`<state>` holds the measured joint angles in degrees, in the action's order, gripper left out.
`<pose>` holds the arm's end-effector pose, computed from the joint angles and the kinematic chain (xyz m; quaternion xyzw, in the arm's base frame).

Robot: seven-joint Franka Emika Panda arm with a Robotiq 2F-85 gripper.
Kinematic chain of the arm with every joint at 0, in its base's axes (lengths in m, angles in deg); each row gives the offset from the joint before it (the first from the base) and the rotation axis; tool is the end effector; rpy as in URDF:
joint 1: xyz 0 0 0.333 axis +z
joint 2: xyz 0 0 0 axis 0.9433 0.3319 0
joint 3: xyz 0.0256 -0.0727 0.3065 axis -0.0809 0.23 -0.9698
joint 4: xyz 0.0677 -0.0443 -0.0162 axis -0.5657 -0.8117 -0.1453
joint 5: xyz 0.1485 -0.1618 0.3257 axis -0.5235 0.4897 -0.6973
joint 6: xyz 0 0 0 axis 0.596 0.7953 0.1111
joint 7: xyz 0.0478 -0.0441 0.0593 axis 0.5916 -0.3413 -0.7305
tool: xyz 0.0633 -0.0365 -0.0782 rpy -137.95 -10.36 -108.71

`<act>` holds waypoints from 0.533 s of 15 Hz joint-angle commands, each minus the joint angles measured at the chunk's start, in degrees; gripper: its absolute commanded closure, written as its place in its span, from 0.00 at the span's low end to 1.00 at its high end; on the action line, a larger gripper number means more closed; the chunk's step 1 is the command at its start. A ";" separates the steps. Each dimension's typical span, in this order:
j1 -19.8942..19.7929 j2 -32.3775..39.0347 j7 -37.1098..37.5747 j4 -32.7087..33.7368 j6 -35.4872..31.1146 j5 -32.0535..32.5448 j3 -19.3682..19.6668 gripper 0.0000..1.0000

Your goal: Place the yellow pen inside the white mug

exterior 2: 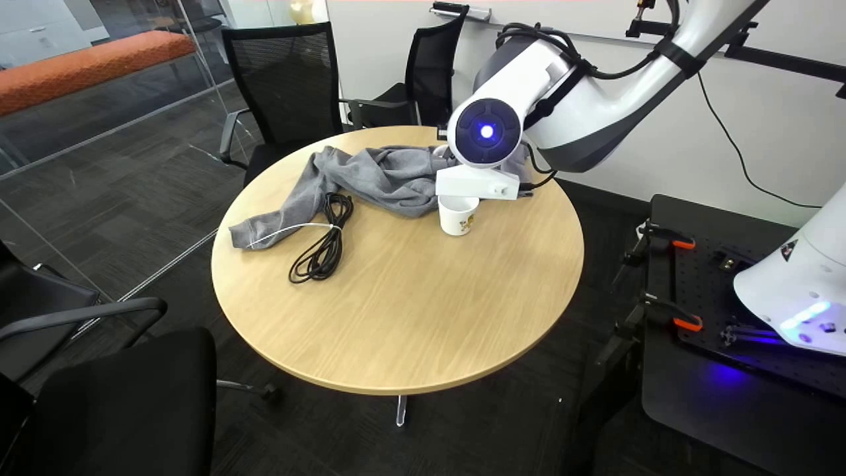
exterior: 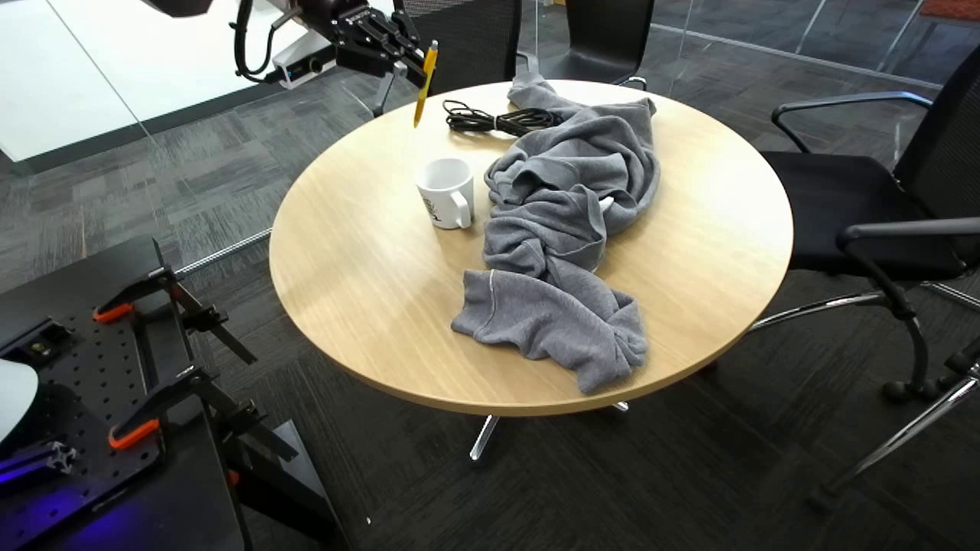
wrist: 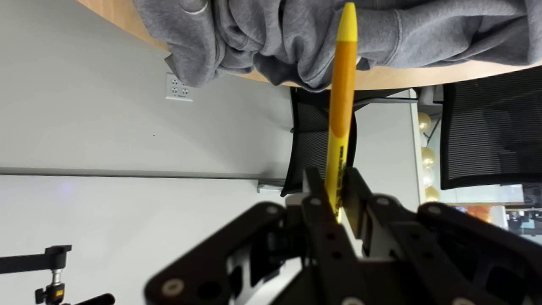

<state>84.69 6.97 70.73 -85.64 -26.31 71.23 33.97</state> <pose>0.5578 0.1056 0.2468 0.7110 -0.4909 0.4161 0.2834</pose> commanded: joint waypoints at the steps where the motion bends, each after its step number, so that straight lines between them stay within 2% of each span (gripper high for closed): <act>1: -2.04 1.66 3.78 0.78 0.43 1.64 -1.01 0.96; 8: -3.05 6.34 6.86 3.30 0.12 4.04 -1.11 0.96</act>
<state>82.69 10.90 75.75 -84.64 -26.36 73.60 33.95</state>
